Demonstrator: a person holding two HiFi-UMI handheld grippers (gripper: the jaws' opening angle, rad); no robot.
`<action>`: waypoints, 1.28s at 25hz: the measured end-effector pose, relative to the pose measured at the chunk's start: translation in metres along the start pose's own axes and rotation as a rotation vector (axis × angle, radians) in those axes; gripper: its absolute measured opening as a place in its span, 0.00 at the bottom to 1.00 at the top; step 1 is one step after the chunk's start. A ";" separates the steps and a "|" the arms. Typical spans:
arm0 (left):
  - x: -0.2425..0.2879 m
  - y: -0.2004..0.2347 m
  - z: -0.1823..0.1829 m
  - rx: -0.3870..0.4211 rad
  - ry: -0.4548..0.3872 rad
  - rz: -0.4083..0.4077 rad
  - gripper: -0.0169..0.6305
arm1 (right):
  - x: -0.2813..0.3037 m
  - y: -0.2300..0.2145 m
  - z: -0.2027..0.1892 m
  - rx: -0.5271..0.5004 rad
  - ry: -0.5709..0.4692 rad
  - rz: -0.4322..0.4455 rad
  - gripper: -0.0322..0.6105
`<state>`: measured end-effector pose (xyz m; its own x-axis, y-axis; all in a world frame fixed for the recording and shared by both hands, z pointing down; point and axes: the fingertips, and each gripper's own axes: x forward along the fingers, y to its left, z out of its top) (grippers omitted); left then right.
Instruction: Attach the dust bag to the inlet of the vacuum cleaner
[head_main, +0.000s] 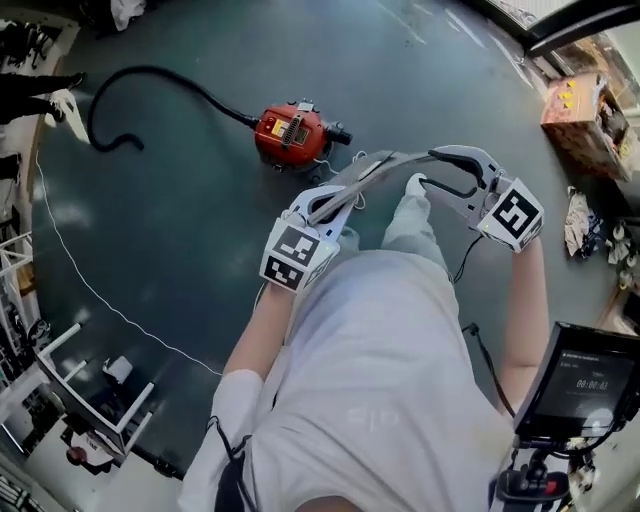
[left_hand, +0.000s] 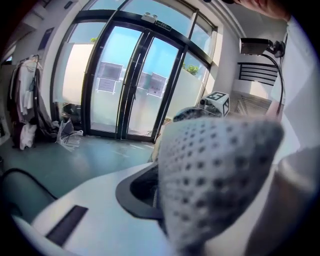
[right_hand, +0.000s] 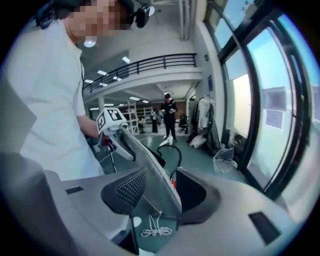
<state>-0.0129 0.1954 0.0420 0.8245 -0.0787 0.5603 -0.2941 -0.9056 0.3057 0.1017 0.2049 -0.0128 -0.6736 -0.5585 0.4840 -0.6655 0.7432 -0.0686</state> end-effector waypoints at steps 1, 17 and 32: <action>0.005 0.008 -0.001 -0.019 0.008 0.034 0.06 | 0.014 -0.013 -0.003 -0.061 0.037 0.043 0.31; 0.088 0.080 -0.062 -0.211 0.183 0.281 0.06 | 0.155 -0.065 -0.108 -0.491 0.243 0.832 0.30; 0.276 0.169 -0.270 -0.273 0.080 0.184 0.06 | 0.269 -0.104 -0.363 -0.515 0.374 0.622 0.10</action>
<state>0.0342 0.1331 0.4564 0.7080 -0.1874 0.6809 -0.5619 -0.7335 0.3825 0.1062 0.1112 0.4413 -0.6557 0.0913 0.7494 0.0737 0.9957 -0.0568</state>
